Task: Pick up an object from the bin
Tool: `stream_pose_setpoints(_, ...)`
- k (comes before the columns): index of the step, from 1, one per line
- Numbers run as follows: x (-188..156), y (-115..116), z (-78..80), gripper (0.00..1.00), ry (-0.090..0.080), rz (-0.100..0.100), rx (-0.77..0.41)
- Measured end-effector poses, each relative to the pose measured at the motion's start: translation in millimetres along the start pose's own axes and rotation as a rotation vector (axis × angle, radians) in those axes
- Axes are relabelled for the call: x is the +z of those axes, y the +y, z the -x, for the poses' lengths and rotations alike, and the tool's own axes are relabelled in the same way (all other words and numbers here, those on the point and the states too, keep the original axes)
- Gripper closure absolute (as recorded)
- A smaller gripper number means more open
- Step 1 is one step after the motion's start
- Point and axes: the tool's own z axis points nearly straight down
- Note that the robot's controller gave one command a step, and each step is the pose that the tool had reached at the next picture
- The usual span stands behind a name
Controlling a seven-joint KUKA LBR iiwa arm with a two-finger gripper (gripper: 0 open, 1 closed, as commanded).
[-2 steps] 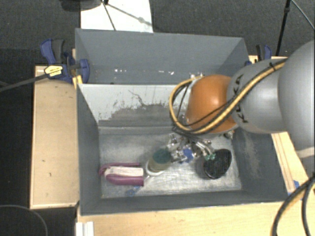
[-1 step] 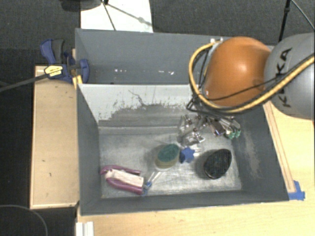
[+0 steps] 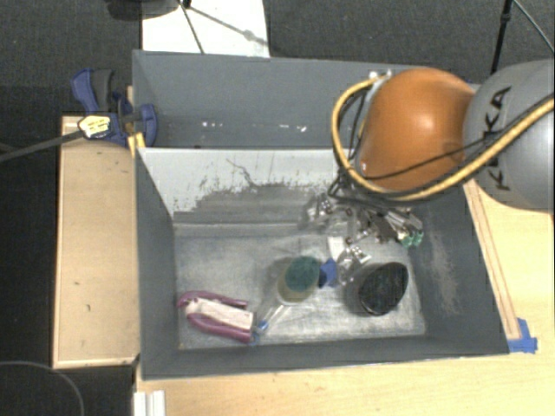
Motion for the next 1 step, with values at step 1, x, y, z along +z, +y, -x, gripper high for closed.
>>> stream_pose_setpoints(1, 102.5, -59.2, -8.8, 0.0, 0.005, 0.0, 0.361)
